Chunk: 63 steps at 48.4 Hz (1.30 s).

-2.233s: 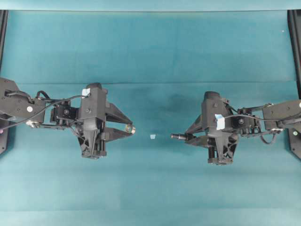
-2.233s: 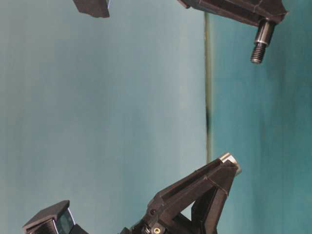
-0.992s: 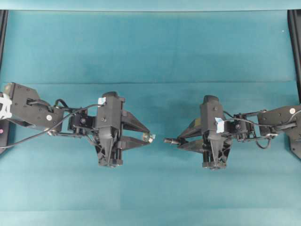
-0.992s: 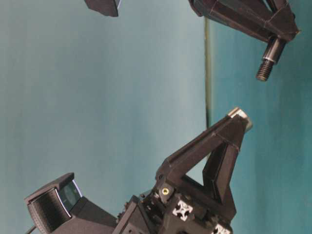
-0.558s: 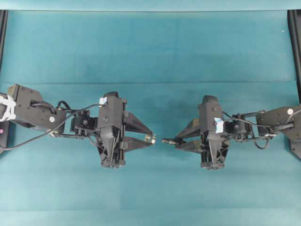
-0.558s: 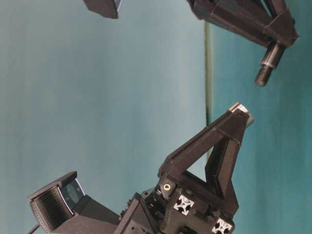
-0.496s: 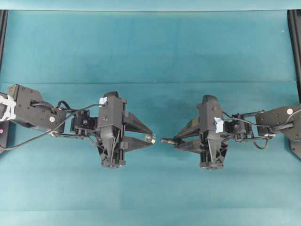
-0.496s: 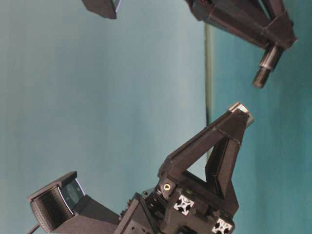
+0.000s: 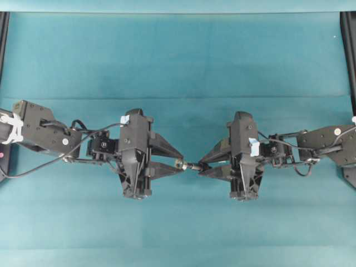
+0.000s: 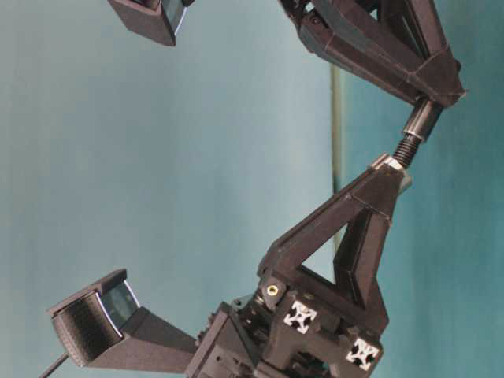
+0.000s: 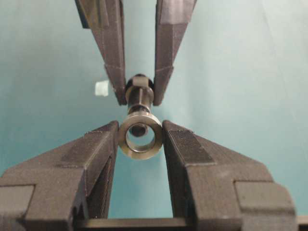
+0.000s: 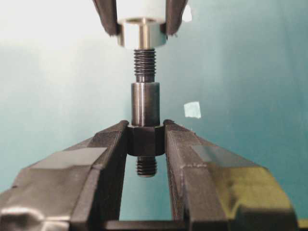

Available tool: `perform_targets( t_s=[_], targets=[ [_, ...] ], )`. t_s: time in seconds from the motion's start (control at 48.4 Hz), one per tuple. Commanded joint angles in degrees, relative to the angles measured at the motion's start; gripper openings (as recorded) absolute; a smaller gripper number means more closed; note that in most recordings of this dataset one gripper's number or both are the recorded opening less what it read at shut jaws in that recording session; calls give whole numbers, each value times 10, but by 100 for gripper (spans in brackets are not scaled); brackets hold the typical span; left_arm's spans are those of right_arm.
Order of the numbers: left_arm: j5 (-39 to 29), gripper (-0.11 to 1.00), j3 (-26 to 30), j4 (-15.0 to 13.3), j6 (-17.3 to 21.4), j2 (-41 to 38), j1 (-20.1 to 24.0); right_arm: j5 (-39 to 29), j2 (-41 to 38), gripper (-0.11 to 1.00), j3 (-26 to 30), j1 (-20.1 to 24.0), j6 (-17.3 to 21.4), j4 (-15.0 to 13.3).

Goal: Insert the washer onto the shaft with both hands.
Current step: 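Push the left gripper's washer onto the shaft's threaded end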

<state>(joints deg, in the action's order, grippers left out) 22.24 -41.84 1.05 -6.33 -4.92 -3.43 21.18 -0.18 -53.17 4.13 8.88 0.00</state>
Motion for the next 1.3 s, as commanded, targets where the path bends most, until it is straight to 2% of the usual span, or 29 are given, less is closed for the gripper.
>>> perform_targets(
  t_s=[0.0,1.282],
  targets=[
    [6,35,10,1,-1,3,-1,8,4,0,8,2,-2,0],
    [6,35,49,1,0,-33,-1,39,4,0,11,2,4,1]
  ],
)
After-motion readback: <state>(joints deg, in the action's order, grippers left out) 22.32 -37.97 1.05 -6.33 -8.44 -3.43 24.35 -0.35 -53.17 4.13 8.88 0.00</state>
